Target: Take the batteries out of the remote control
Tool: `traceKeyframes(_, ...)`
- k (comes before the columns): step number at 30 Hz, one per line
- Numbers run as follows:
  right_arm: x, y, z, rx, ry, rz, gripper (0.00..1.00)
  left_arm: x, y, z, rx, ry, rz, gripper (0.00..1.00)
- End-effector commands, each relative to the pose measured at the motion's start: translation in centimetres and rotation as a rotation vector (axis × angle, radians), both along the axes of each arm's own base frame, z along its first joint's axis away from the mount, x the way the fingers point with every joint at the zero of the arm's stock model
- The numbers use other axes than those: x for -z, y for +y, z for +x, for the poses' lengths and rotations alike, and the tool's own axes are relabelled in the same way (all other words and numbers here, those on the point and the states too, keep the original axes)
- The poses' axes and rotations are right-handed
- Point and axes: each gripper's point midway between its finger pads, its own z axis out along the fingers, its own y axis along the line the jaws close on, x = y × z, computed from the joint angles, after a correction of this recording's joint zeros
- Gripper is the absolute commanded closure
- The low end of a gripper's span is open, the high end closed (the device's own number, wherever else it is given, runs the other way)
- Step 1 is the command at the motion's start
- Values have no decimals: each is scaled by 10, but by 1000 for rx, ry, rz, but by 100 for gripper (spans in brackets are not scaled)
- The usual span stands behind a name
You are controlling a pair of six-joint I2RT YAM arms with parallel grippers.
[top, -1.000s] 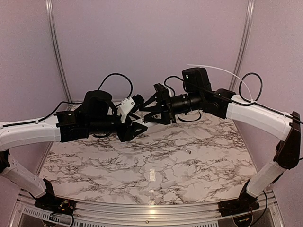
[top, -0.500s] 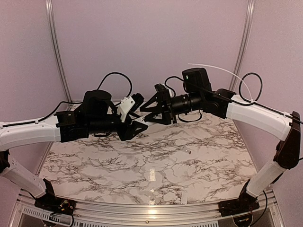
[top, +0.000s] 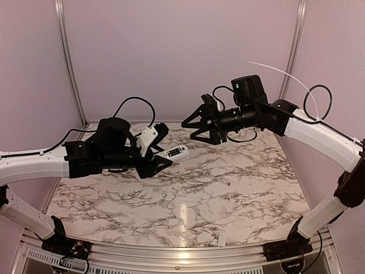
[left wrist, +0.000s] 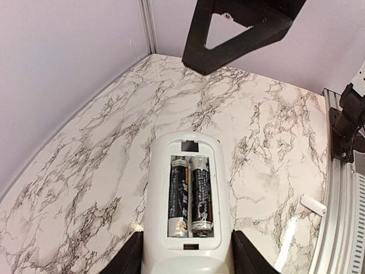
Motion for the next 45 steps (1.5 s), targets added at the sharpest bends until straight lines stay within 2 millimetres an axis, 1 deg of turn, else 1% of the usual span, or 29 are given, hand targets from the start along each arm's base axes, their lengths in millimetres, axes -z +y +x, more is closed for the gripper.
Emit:
traceKeyframes(1,-9,-29,8,93,-47,-68,37,6,5,-9,21,11,-10,82)
traceKeyframes(5,2,-42,9,135,-33,-122,36,23,6,-15,39,37,8,82)
traceKeyframes(9,12,-50,7,160,-15,-158,36,36,6,-21,69,53,12,82)
traceKeyframes(15,18,-63,3,205,-4,-193,36,63,4,-31,123,84,57,81)
traceKeyframes(18,23,-70,-1,225,7,-212,36,75,0,-36,164,94,83,81)
traceKeyframes(20,25,-74,-3,235,11,-223,36,75,-6,-37,184,80,73,81)
traceKeyframes(29,38,-93,-22,278,25,-325,36,97,-21,-39,242,80,85,81)
traceKeyframes(37,50,-112,-36,307,34,-419,36,135,-28,-45,305,83,153,81)
traceKeyframes(39,50,-114,-37,310,32,-421,36,142,-30,-47,323,82,160,81)
traceKeyframes(42,53,-114,-38,310,36,-421,36,161,-30,-49,340,92,193,81)
traceKeyframes(45,55,-112,-38,306,39,-419,36,174,-30,-49,343,100,213,81)
